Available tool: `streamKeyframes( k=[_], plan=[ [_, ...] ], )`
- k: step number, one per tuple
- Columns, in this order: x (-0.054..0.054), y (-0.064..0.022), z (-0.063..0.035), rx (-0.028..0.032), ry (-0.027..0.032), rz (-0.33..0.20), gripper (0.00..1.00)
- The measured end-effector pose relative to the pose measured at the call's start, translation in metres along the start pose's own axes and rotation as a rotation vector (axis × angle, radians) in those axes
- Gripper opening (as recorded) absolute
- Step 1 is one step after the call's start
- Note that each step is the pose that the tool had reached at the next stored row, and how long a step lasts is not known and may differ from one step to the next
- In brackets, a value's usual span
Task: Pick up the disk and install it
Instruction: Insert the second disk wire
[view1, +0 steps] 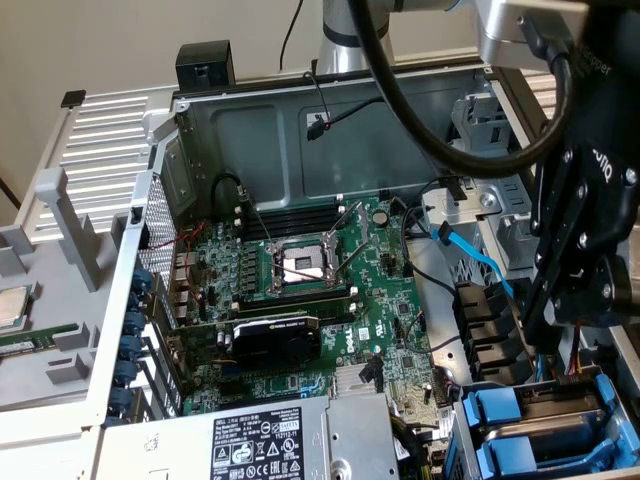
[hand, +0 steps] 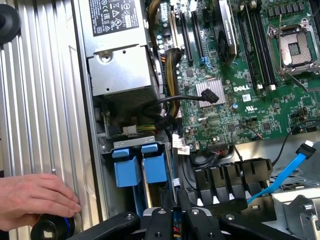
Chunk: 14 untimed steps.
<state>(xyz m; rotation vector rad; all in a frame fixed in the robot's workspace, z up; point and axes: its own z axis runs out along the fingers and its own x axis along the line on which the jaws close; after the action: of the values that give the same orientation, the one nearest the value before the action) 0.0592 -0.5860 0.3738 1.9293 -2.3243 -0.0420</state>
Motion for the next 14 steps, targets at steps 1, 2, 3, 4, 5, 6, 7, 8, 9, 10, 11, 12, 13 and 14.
streamKeyframes(
  k=[1,2,3,4,5,6,7,8,9,10,11,12,13,14],
  plan=[
    [0.0000,0.0000,0.0000,0.0000,0.0001,0.000,0.16],
    [0.0000,0.0000,0.0000,0.0000,0.0000,0.000,0.16],
    [0.0000,0.0000,0.0000,0.0000,0.0000,0.000,0.16],
    [0.0000,0.0000,0.0000,0.0000,0.0001,0.000,0.16],
    [0.0001,0.0000,0.0000,0.0003,-0.0015,-0.001,0.16],
    [0.0001,0.0000,0.0001,0.0040,-0.0057,-0.012,0.16],
    [0.0000,-0.0001,0.0002,0.0074,-0.0066,-0.028,0.16],
    [0.0000,-0.0001,0.0002,0.0106,-0.0067,-0.045,0.16],
    [0.0000,-0.0001,0.0001,0.0141,-0.0064,-0.062,0.16],
    [0.0000,-0.0001,0.0002,0.0167,-0.0059,-0.078,0.16],
    [0.0000,-0.0001,0.0003,0.0185,-0.0051,-0.093,0.16],
    [0.0001,-0.0001,0.0004,0.0202,-0.0042,-0.109,0.16],
    [0.0003,0.0001,0.0003,0.0215,-0.0037,-0.120,0.16],
    [0.0013,0.0004,0.0006,0.0221,-0.0040,-0.126,0.16]
  ],
)
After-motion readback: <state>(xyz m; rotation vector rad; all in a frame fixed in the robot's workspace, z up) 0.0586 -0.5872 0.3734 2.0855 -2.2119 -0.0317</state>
